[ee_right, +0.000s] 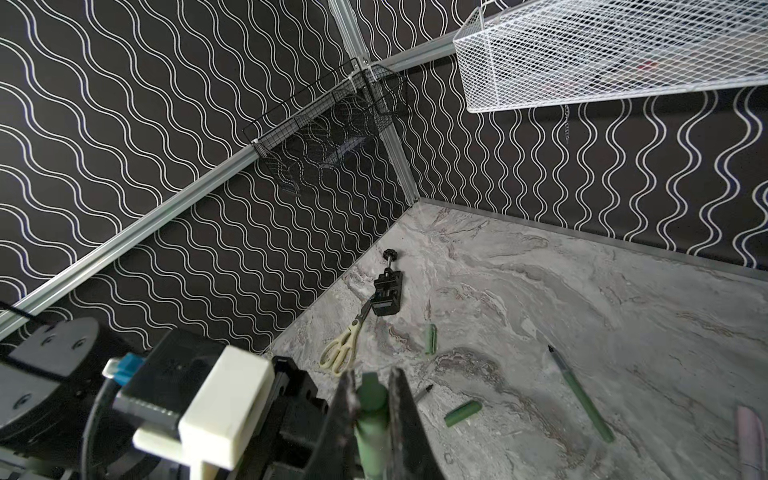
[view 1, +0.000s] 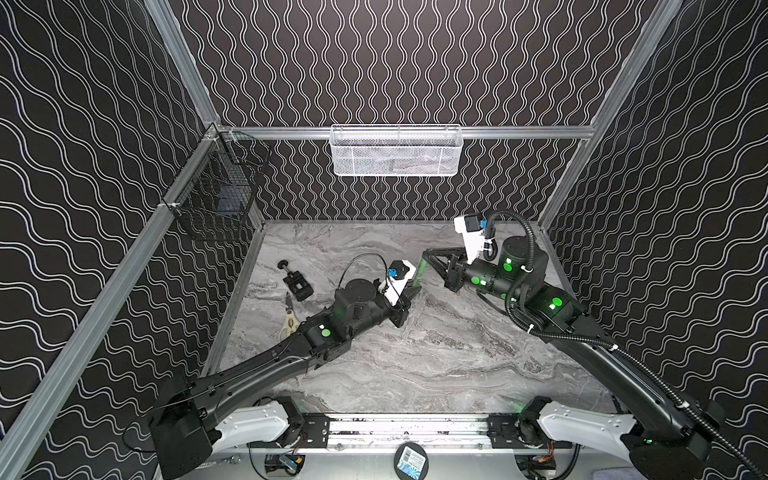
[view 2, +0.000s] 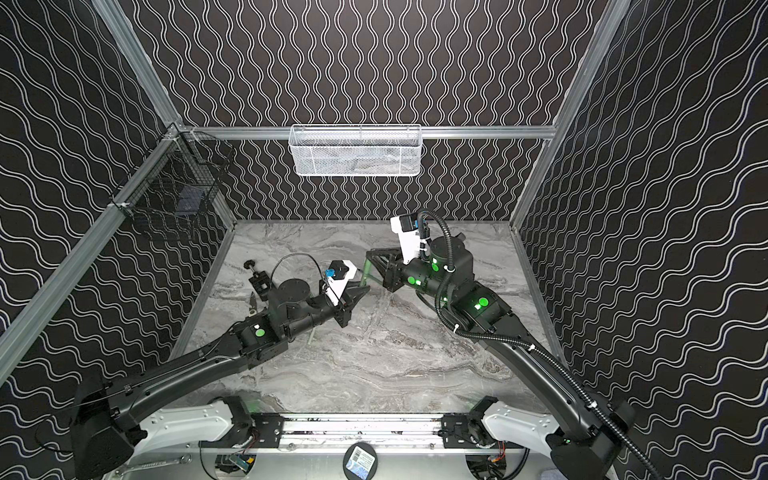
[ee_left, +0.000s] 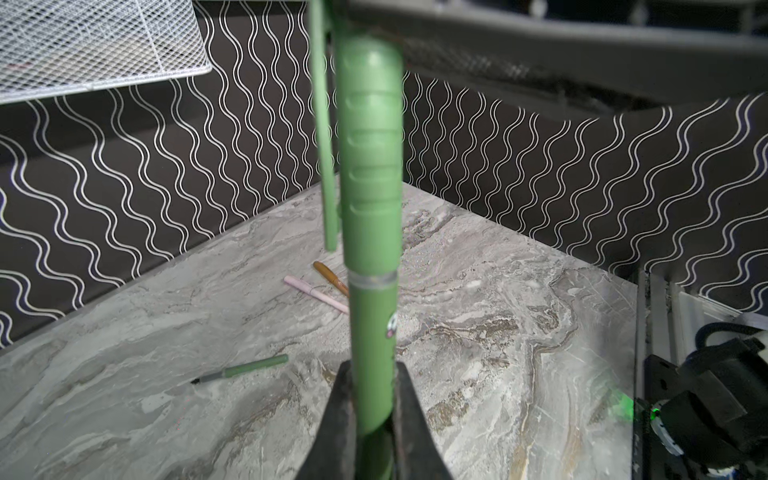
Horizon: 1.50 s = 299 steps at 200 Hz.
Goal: Insert the pens into the pen caps
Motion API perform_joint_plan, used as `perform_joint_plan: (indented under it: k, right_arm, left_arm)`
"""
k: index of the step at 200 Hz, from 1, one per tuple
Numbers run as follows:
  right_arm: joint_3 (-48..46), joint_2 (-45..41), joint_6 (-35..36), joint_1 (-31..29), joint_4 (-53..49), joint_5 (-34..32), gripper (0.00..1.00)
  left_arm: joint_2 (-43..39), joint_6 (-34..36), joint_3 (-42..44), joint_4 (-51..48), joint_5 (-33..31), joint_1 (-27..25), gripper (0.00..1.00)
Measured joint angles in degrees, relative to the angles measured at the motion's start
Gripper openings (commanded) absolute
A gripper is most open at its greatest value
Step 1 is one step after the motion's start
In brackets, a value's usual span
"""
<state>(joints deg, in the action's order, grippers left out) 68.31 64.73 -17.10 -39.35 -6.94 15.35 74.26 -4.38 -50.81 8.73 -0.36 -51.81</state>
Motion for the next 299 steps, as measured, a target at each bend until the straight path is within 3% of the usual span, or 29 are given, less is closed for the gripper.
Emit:
perform_joint_plan:
  k: [84,145,193,299]
  right_arm:
    - [-5.1,-2.1,1.7,-0.3,9.8,-1.6,0.02]
    - [-9.9,-3.3,1.4,-1.5,12.7,-3.1,0.01]
    - [-12.5,-3.6,0.5,-1.5,14.8,-3.1,0.01]
    - [-16.1,-4.3,-1.4,-2.1,17.9,-3.9,0.0]
  left_arm:
    - [1.3,-1.3,-9.0,-10.6,0.5,0.0,0.0]
    - [3.5,-1.4,-15.4,-25.6,0.7,0.0,0.0]
    - [4.5,-1.6,-15.6,-27.1,1.8,0.9,0.0]
    - [6.0,-4.9,-14.8,-27.5,13.2,5.5,0.0]
